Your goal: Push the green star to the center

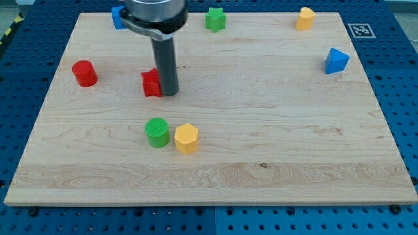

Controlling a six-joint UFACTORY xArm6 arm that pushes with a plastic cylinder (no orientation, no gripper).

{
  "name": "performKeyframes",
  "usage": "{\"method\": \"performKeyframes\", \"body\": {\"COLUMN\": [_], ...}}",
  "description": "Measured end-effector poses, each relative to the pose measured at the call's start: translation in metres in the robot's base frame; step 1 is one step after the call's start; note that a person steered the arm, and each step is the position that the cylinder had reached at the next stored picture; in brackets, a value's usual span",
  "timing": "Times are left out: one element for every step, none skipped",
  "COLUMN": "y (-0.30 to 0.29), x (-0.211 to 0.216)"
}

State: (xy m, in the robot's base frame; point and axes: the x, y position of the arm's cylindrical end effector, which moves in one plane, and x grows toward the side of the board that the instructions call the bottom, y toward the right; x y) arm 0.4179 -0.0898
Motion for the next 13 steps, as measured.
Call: {"method": "performKeyframes", "body": {"y": [-0.028, -0.056, -0.082, -0.061, -0.013, 0.018, 0.021, 0.022, 0.04, 0.075, 0.103, 0.118, 0.124], "x": [-0.014, -0.017, -0.028, -0.075, -0.127, -0.165, -0.199, -0.226, -0.225, -0.224, -0.224, -0.224, -0.223]}}
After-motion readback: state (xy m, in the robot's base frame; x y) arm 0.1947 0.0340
